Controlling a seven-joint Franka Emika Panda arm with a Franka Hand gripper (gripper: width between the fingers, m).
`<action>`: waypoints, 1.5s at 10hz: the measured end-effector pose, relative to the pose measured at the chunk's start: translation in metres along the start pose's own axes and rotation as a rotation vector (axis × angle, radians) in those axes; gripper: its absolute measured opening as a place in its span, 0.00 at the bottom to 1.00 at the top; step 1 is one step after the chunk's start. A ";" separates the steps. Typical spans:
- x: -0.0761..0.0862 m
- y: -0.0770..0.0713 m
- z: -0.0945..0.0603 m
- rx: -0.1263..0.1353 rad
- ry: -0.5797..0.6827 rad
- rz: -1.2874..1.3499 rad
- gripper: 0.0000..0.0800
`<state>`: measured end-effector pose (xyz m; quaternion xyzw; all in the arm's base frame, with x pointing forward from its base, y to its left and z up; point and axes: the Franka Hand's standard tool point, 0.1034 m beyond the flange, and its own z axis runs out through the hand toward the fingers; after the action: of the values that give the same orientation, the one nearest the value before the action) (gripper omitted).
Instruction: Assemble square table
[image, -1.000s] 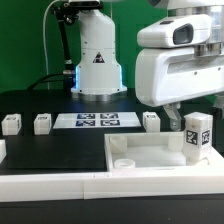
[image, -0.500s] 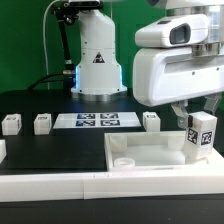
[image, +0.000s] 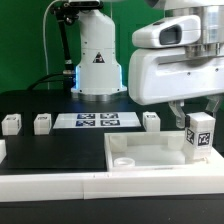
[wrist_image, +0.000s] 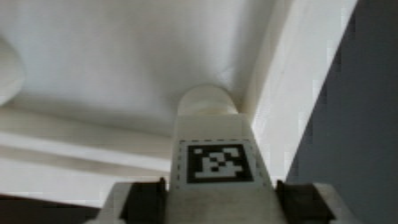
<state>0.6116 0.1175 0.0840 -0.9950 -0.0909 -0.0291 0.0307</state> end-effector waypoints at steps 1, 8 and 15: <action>-0.002 0.000 0.000 0.004 0.019 0.140 0.37; -0.001 -0.003 0.001 0.036 0.043 0.819 0.37; -0.003 -0.009 0.003 0.065 0.022 1.113 0.37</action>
Offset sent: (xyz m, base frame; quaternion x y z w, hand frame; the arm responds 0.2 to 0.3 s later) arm -0.0076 0.0015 -0.0024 -0.0057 0.0122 0.3042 0.9525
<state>0.6076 0.1257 0.0815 -0.8910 0.4478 -0.0161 0.0729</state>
